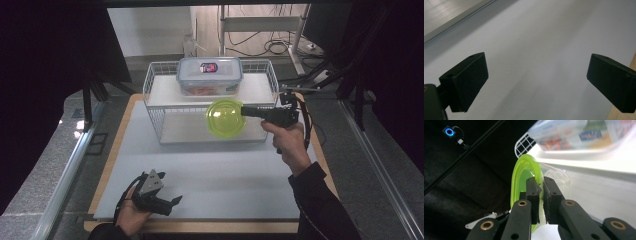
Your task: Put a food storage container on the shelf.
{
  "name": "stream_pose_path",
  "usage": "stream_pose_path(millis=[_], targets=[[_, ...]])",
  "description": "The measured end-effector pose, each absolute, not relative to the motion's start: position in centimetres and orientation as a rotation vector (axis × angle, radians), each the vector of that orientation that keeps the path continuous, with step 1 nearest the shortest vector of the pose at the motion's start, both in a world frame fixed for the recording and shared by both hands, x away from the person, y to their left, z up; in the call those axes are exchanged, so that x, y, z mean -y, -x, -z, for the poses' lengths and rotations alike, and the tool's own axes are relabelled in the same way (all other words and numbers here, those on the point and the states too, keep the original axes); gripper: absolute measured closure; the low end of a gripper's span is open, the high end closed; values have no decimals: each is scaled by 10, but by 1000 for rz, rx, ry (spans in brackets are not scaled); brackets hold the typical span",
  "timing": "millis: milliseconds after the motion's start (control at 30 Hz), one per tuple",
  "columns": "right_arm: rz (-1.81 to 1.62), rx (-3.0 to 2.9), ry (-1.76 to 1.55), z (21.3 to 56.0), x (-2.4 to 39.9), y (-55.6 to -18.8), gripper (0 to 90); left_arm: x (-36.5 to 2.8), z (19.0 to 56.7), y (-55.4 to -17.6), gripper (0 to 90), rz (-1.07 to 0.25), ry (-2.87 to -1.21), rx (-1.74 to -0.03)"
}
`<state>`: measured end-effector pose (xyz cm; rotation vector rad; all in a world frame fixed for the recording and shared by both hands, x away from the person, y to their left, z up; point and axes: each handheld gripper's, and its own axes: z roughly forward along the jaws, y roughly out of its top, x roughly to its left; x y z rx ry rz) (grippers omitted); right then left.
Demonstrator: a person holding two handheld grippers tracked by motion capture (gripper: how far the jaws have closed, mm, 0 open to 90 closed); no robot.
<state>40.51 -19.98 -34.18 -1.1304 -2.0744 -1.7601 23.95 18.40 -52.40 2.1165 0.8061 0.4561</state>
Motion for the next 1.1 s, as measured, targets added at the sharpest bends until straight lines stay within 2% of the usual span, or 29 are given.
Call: stream_pose_path(millis=[667,1100], targets=[[1881,2004,1144,280,193,-429,845,-184,524,-240,36,-445,-2125,-806],[1914,1978,1251,253,174,-463,844,-185,523,-239,37,-451,-2106,-805]])
